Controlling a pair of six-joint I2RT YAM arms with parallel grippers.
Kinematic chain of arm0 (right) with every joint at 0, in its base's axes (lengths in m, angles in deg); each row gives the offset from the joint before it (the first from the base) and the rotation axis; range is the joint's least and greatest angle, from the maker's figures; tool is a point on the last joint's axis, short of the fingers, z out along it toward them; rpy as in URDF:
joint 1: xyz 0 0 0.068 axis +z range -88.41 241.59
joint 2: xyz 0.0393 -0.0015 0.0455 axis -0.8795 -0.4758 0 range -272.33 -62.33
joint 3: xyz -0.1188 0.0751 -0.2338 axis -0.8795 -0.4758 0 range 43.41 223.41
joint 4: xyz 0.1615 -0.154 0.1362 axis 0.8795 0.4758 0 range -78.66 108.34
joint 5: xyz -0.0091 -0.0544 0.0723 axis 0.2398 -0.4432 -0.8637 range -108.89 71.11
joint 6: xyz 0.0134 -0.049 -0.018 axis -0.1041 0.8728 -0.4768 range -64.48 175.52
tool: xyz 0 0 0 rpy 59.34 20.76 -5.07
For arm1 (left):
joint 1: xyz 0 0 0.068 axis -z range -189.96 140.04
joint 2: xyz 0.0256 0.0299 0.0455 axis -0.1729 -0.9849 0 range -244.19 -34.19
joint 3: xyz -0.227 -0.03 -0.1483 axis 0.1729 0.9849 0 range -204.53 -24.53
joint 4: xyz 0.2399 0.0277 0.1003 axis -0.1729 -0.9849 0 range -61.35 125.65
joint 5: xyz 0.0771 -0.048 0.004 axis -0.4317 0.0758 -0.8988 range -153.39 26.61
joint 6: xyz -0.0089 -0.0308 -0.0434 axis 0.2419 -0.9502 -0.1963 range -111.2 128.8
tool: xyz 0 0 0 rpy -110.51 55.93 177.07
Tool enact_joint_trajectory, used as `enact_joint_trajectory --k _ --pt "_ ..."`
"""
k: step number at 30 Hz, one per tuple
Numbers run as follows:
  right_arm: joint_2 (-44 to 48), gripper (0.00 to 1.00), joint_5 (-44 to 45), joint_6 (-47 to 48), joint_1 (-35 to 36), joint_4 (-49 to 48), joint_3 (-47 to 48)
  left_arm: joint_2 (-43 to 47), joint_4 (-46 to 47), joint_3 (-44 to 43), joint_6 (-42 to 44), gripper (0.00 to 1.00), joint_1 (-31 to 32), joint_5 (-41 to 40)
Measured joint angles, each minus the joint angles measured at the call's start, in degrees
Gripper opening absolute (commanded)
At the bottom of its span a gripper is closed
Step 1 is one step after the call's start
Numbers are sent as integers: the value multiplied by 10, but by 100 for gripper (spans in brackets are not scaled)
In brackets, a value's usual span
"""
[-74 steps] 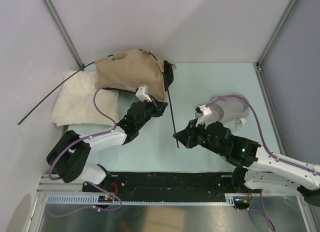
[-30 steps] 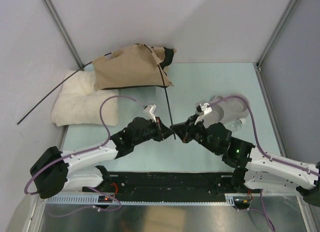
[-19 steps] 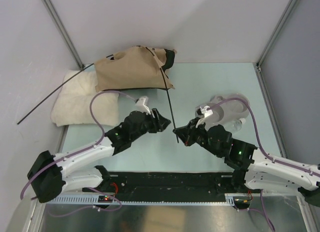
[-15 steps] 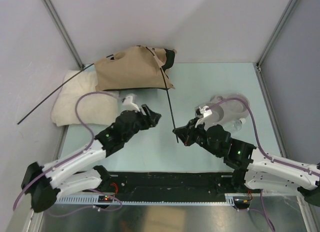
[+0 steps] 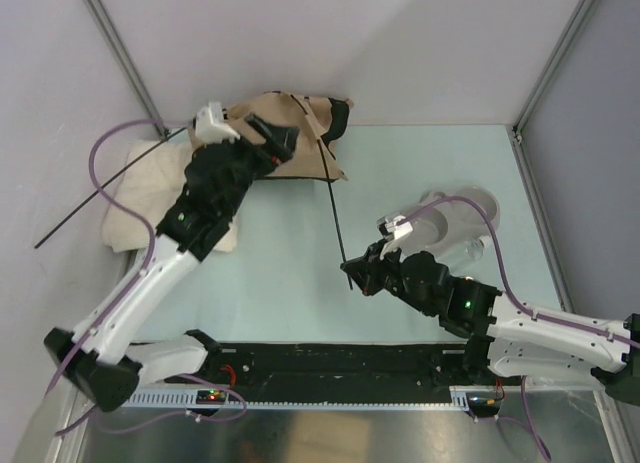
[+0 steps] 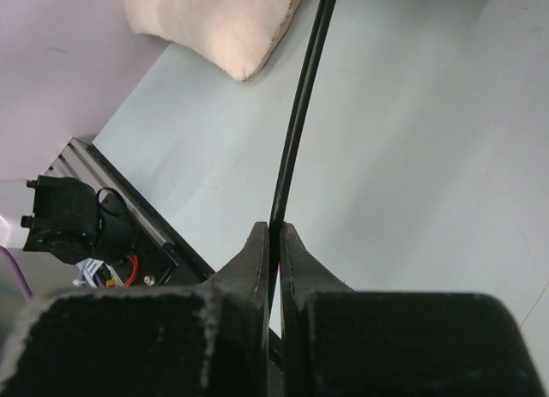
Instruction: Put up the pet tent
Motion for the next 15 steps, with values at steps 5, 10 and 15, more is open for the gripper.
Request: enact_joint_trajectory --k 5,10,15 --pt "-5 0 9 14 10 0 0 -134 -11 -146 2 91 -40 42" --pt "-9 0 20 32 16 1 0 -250 -65 -248 2 78 -60 84" --pt "-11 0 28 47 17 1 0 -299 -125 -265 0 61 -62 103"
